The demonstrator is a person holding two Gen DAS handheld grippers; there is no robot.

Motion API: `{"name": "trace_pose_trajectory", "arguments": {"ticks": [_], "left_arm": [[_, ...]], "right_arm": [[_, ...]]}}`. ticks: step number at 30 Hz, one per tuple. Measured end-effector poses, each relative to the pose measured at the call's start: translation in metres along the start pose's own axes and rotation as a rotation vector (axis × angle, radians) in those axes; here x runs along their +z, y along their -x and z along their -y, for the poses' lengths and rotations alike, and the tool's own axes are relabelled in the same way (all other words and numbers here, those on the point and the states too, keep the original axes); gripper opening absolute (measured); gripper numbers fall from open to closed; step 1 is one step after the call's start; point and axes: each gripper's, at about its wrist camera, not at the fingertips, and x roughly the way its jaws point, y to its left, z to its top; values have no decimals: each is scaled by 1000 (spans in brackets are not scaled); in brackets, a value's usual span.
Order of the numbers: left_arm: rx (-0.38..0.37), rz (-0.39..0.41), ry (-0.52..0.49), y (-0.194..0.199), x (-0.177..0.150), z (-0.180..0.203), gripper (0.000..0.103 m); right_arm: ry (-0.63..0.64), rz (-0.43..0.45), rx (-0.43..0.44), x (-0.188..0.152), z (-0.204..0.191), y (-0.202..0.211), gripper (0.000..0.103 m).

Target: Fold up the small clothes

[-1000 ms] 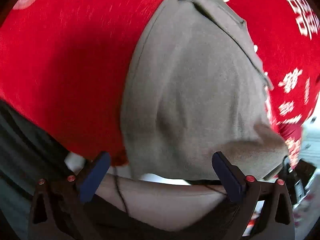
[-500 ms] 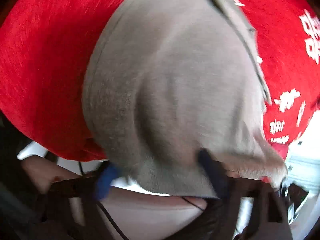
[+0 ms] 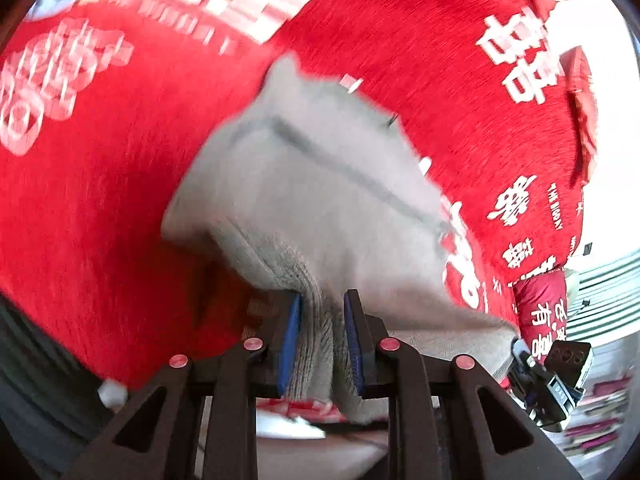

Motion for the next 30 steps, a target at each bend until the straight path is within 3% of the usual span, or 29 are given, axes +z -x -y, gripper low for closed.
{"name": "trace_pose_trajectory", "arguments": {"ticks": [6,9,11,12,13,14,16,17,19,21,23,28,30], "left_arm": [[-36,115,-77,1,83,38,24],[0,75,-81,-15,106,43,24],[37,38,-95,-17,97,38,28],[58,7,-80,-19,86,29,37],[92,-39,-38,-20,69,11,84],[130,-70,7,-21,51,-5,101],[172,-111,171,-22,4,-49,102],[172,-180,237,-30,-14,-65,102],[155,-256,311,-45,-39,-81,102],[126,-261,335,-56,-51,-78,102],[45,-292,327,-72,-55,-66,102],[42,-284,354,-103,-49,-66,102],[43,-234,361,-94,-49,-66,93]], "right_arm": [[-1,79,17,53,5,-22,6],[-17,62,-23,74,14,-42,6],[-4,32,-61,73,20,-52,6],[-10,18,-66,69,27,-55,6],[-29,4,-72,64,35,-57,6],[-45,-6,-72,59,42,-58,5],[-62,-14,-52,51,52,-59,5],[-60,-19,-42,47,52,-58,5],[-53,-20,-25,42,49,-54,5],[-41,-22,-19,36,42,-48,4],[-29,-17,-15,30,37,-37,4],[-55,-4,-13,20,40,-19,4],[-70,2,-14,15,43,-13,4]]}}
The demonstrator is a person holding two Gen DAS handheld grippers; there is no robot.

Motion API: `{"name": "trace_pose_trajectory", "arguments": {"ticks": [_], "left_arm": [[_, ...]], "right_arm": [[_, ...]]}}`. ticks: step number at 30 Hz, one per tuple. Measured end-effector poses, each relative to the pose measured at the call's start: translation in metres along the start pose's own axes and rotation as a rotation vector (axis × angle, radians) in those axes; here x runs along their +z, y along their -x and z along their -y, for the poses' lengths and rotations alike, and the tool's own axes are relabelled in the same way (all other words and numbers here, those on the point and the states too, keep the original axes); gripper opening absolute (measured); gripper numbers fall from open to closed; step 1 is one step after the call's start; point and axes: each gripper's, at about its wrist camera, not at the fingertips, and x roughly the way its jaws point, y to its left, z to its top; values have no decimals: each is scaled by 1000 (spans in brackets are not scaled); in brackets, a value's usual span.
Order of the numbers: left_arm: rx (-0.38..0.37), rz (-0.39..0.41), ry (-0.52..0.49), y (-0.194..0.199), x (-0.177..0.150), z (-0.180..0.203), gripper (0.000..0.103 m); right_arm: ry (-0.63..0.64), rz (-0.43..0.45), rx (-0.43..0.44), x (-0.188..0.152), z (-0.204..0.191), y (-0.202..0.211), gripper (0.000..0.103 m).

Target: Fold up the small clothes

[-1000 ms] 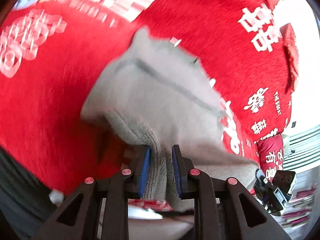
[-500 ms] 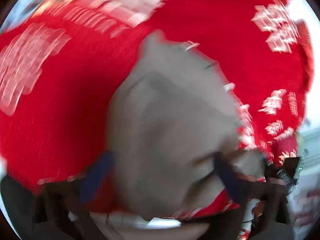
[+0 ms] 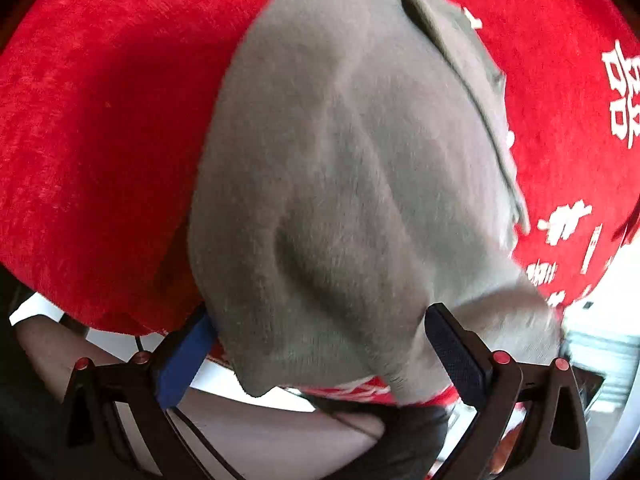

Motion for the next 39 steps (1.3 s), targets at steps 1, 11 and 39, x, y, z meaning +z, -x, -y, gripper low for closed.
{"name": "trace_pose_trajectory", "arguments": {"ticks": [1,11,39], "left_arm": [[24,19,-44,6,-1,4,68],[6,120,-248,54,4,46,18],[-1,78,-142,-31,321,150,96]], "right_arm": [[0,3,-4,-1,1,2,4],[6,11,-12,4,-2,6,4],[-214,34,-297,226,100,-162,13]]}}
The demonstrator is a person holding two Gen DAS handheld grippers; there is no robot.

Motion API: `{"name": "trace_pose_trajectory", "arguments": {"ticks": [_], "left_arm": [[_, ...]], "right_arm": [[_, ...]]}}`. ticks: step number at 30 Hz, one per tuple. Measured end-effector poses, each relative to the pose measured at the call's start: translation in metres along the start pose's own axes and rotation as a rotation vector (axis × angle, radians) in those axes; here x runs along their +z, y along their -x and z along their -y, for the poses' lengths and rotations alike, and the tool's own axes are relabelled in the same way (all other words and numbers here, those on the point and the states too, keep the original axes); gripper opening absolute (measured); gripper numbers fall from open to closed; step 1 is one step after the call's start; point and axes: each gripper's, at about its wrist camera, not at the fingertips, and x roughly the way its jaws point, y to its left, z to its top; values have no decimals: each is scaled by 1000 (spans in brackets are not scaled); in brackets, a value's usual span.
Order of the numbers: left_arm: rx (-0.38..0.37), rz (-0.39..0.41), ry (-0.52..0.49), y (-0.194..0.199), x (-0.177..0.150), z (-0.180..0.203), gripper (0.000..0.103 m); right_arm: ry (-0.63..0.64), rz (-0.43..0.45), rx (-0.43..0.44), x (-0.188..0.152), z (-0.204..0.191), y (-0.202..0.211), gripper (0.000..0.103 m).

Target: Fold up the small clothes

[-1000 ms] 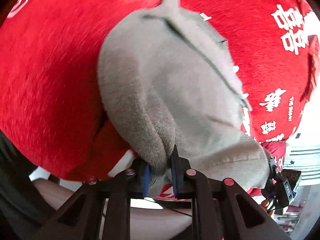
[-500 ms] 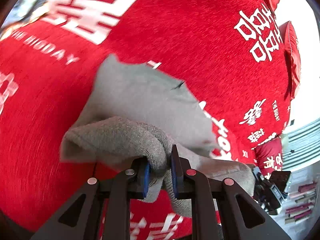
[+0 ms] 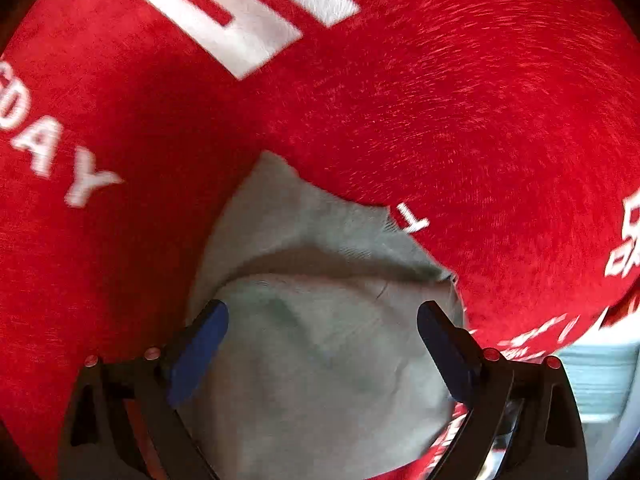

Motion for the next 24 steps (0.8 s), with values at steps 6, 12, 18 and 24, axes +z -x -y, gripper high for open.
{"name": "trace_pose_trajectory", "arguments": {"ticks": [6,12,18,24], "left_arm": [[178,22,-410,5,-59,38,102],[240,-21,-636,-40,-78,90,102],[412,-26,-880,-64,-80,98,102],[643,135,-884,-83,-38,111,102]], "right_arm": [[301,179,-176,-39,-31,51,88],[499,52,-262,-51,-52,28,88],[632,25,-223,-72,-78,24,88],[578,-8,-191,-87,-72,15,88]]}}
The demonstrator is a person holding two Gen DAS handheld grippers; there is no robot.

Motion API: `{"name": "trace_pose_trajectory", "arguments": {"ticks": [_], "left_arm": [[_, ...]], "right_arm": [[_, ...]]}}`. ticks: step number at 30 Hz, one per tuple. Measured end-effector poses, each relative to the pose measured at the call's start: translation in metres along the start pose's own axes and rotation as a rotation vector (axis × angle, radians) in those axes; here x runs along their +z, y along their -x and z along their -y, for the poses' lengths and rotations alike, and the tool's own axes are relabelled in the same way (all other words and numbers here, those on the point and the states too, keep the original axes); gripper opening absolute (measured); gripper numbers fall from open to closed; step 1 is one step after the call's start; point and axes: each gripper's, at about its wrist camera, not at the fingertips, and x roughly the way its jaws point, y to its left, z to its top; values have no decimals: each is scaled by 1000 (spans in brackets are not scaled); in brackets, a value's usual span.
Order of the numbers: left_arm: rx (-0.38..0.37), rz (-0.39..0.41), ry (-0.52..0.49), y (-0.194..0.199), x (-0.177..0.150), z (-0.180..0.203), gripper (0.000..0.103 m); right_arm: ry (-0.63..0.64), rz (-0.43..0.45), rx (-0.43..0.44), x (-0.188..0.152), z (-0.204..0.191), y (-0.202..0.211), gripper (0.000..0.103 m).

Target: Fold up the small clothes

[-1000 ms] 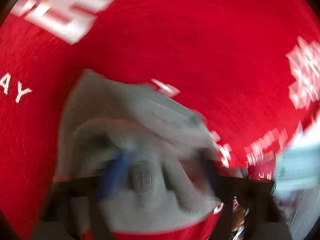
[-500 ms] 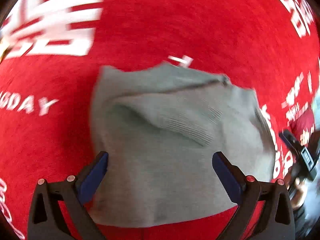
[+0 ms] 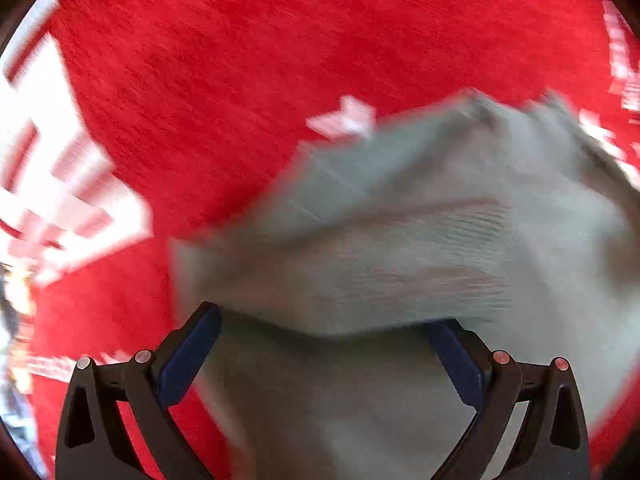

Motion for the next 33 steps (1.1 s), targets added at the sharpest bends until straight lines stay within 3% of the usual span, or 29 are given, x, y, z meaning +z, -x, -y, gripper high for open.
{"name": "trace_pose_trajectory", "arguments": {"ticks": [1,2,4,6,7,11,16,19,23,25,26,27,28,29,30,31,32,33], "left_arm": [[68,-5,67,-3,8,-13,102],[61,-11,136,-3,12,-25,102],[-44,-8,381,2,8,-69,102],[-83,-52,549,-2,-8,-100,102],[-116,-86,588,-4,-16,-109,102],[-134,-123,541,12,-49,-111,102],[-261,-150,535,22,-93,-94,102],[-282,-141,497,23,-89,-77,102],[-354,-140,500,18,-82,-55,102],[-331,-127,489,18,-83,-48,102],[-355,-110,487,18,-85,-43,101],[-382,-91,508,18,-87,-43,98],[-388,-85,530,18,-87,-38,82],[-387,-86,543,14,-88,-45,64],[-382,-84,561,11,-90,-51,55],[-392,-86,572,14,-98,-60,31],[-422,-99,587,10,-100,-64,22],[-453,-105,611,6,-109,-81,22]], "right_arm": [[-13,-2,4,-2,1,1,88],[-25,-2,11,-5,2,2,88],[-35,1,10,-10,7,8,88],[-48,7,-2,-14,17,16,88],[-61,10,-11,-16,24,19,88],[-175,11,-23,-29,51,32,88],[-368,33,84,-64,75,42,89],[-397,1,118,-71,71,22,89],[-420,44,174,-60,65,-1,89],[-380,53,171,-51,56,-12,89],[-361,46,167,-48,52,-17,86],[-359,44,159,-46,52,-19,72],[-374,35,155,-45,54,-22,60],[-400,31,164,-46,59,-23,40],[-429,37,193,-48,65,-23,35],[-443,40,209,-50,68,-23,33],[-453,40,222,-52,70,-22,30],[-460,44,239,-54,71,-21,29]]}}
